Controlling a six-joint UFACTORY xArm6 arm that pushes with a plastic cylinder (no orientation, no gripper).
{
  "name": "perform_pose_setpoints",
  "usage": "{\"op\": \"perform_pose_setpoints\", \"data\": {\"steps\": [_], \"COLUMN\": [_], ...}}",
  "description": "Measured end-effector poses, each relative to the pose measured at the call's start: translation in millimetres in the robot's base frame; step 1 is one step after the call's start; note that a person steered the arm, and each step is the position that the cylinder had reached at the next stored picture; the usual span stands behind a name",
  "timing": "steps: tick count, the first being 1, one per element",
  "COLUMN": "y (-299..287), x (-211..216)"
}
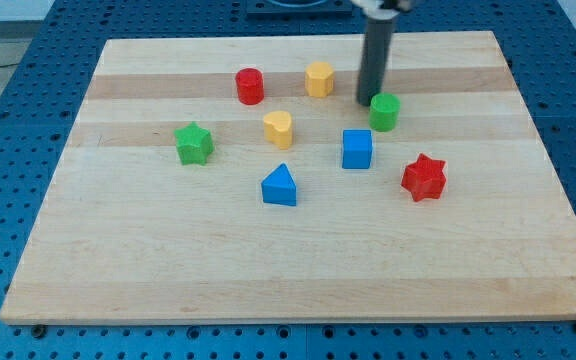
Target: Move the red circle towards the top left corner
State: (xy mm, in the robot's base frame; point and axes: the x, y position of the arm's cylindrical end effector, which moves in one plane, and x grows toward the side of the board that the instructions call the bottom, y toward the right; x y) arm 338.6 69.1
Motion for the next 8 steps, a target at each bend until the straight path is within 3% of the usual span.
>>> {"op": "perform_pose_setpoints", "data": {"steps": [3, 4, 7, 8], "y": [-152.7, -160.5, -99.9, -123.7], "x": [-3.9, -18.2, -33.1, -49.2]}}
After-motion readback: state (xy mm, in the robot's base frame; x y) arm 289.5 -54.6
